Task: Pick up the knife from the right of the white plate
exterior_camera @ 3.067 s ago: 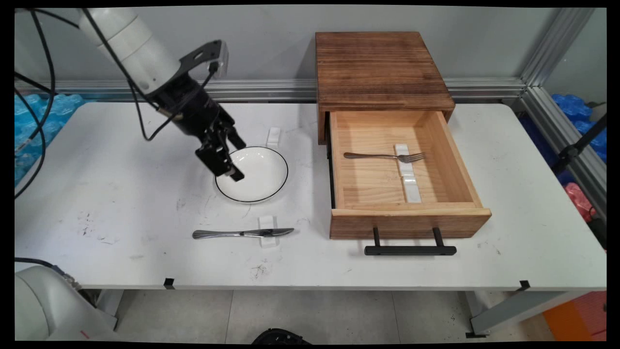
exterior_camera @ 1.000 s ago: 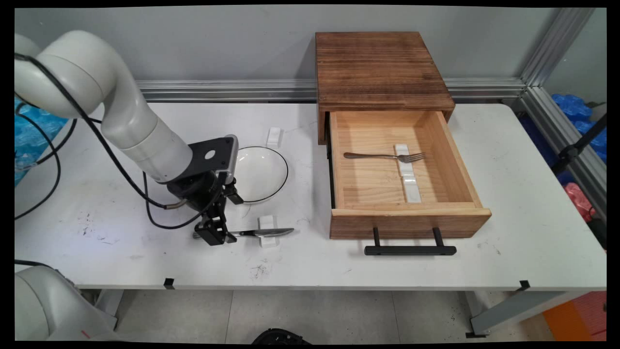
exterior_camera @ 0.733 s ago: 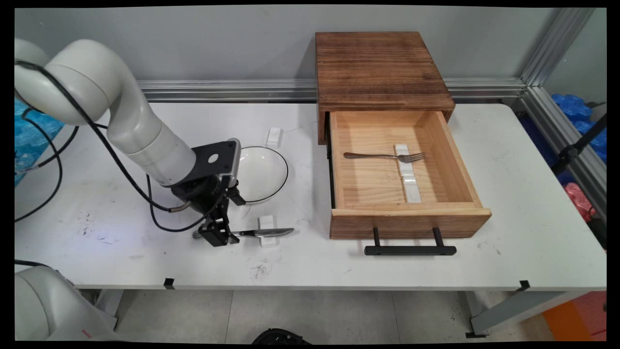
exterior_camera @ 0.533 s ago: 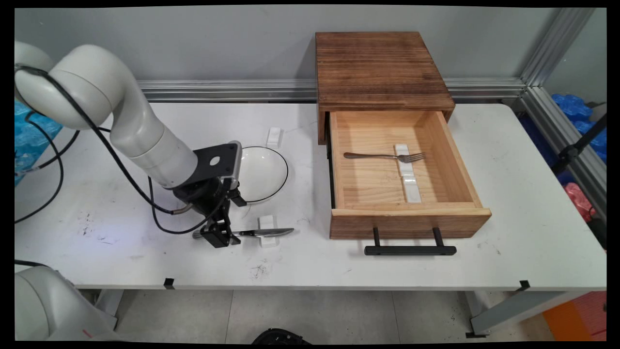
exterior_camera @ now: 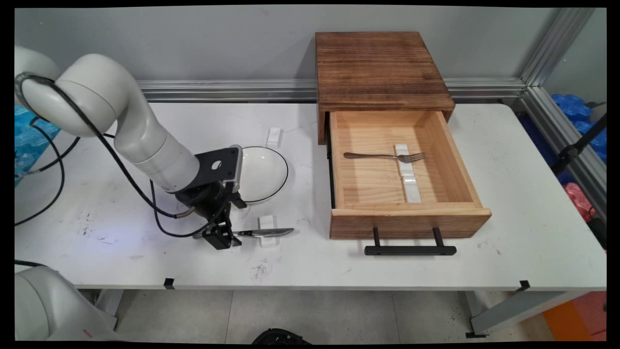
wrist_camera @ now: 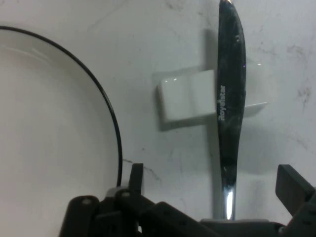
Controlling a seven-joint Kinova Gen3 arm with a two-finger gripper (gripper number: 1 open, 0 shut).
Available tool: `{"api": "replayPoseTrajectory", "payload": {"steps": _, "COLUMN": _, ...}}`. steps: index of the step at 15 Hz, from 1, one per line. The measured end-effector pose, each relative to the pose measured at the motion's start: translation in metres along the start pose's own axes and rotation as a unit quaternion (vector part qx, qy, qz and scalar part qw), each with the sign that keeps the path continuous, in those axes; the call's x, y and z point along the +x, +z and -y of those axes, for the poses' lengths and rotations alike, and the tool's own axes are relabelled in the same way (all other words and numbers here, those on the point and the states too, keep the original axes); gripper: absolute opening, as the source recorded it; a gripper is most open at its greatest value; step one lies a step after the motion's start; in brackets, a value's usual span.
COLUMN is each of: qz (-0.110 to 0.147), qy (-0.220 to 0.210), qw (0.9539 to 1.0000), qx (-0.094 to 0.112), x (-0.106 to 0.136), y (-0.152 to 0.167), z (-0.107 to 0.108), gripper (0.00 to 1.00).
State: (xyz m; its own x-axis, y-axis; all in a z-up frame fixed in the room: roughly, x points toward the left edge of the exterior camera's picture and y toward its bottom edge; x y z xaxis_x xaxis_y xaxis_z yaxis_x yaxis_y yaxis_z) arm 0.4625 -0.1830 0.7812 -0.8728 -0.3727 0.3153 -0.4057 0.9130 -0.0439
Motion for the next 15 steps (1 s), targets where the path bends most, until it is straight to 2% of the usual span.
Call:
{"api": "replayPoseTrajectory", "payload": {"steps": 14, "qz": -0.001, "qy": -0.008, "qw": 0.9999, "qx": -0.006, "x": -0.0037, "y": 0.0077, "z": -0.0019, "gripper": 1.00}}
{"api": "replayPoseTrajectory", "payload": {"steps": 15, "qz": -0.001, "qy": -0.008, "qw": 0.9999, "qx": -0.007, "x": -0.0038, "y": 0.0079, "z": -0.0023, "gripper": 0.00}}
